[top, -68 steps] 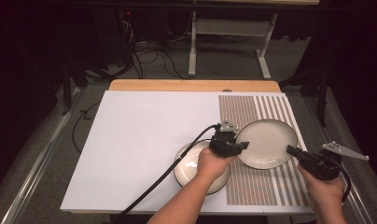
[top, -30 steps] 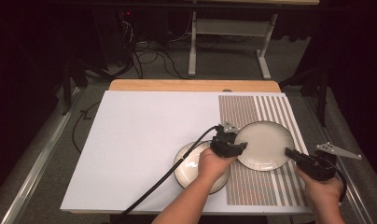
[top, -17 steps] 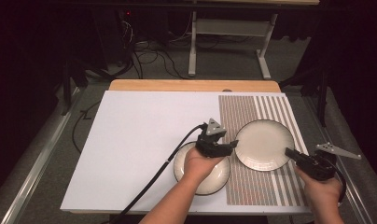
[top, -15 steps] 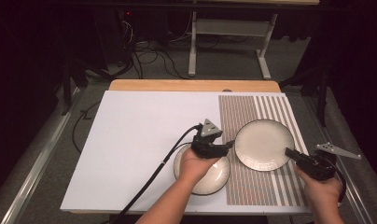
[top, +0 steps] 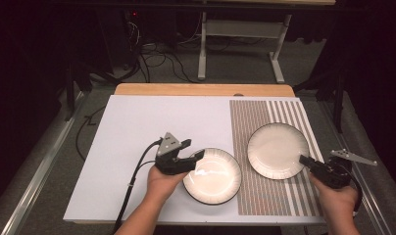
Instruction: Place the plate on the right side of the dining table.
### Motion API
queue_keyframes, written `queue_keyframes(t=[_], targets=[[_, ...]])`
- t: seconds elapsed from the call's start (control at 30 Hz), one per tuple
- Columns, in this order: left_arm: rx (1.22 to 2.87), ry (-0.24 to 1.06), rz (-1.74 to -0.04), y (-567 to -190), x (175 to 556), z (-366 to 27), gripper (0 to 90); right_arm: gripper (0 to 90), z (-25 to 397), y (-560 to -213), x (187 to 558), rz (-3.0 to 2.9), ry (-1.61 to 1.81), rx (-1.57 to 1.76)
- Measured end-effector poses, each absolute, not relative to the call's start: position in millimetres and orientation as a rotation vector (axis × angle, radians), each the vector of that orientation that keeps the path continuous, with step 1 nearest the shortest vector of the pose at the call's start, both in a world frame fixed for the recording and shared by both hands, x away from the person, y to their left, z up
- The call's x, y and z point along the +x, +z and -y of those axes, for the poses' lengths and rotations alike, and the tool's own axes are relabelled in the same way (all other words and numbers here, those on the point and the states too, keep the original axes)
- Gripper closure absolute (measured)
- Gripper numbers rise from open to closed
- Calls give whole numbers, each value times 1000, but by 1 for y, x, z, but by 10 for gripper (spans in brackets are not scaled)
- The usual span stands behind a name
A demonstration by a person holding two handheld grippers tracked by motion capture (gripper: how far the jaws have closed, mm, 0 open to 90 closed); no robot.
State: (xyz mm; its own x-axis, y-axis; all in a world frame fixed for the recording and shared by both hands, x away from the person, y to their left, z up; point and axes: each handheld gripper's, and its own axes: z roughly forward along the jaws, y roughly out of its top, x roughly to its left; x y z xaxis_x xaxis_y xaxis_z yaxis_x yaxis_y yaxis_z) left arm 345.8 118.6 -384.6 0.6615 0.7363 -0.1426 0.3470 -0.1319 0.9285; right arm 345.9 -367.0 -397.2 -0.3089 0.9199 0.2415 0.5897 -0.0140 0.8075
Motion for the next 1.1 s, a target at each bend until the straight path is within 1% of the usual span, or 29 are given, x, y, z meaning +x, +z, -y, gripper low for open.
queue_keyframes(t=[0.1,0.33,0.43,0.47,0.6,0.63,0.7,0.83,1.1], targets=[[1714,476,-896,-386,335,-142,315,849,367,-398,346,-1902,1241,1578],[1691,539,-952,-389,315,-192,194,846,366,-398,348,-1899,1230,1594],[1682,500,-937,-391,308,-207,130,844,366,-398,349,-1896,1228,1604],[1673,515,-939,-392,305,-211,94,844,366,-399,350,-1896,1227,1606],[1645,551,-961,-395,299,-222,1,841,366,-400,353,-1892,1229,1626],[1650,565,-961,-394,298,-224,0,840,366,-400,353,-1889,1225,1637],[1647,529,-954,-396,300,-224,4,838,365,-401,355,-1884,1225,1653],[1656,518,-946,-397,301,-220,4,831,365,-403,359,-1883,1216,1676],[1656,525,-938,-397,303,-219,9,828,366,-405,365,-1875,1213,1712]])
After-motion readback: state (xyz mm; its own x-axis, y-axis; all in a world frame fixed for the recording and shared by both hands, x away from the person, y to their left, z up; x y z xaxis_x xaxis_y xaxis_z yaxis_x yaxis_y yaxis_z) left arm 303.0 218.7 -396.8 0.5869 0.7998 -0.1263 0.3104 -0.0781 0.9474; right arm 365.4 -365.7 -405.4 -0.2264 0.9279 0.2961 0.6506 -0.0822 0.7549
